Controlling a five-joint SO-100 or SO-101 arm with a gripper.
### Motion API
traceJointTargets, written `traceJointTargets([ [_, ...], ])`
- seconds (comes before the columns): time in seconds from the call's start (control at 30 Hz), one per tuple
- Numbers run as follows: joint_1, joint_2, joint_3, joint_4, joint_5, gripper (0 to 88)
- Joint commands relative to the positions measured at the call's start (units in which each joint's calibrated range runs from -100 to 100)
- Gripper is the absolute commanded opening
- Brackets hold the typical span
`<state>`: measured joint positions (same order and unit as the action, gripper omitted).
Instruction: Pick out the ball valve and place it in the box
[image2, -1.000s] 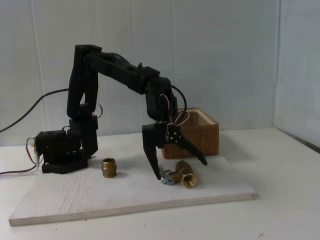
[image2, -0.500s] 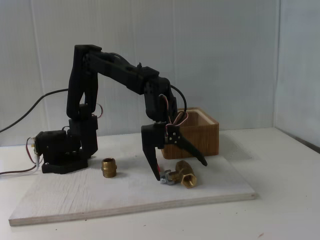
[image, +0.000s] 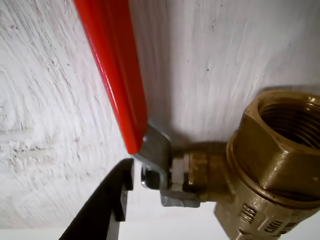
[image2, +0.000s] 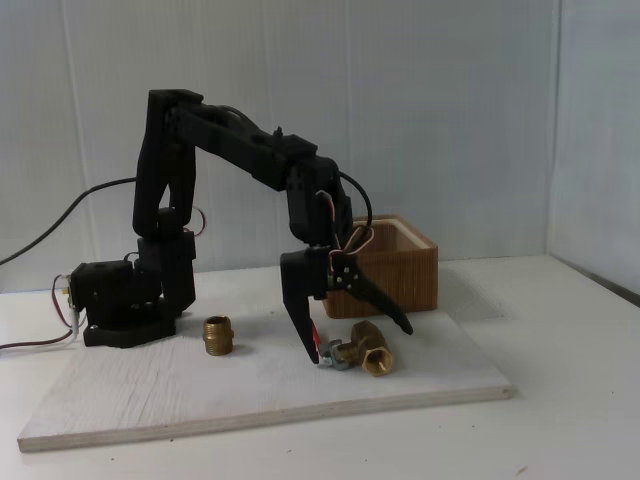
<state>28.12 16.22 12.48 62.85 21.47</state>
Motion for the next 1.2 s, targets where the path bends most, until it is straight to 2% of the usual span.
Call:
traceJointTargets([
  [0.0,0.2,-0.6,-0.7,0.1,0.3,46.3],
  [1.17,-0.1,-0.5,-0.5,-1.3,0.2,46.3],
])
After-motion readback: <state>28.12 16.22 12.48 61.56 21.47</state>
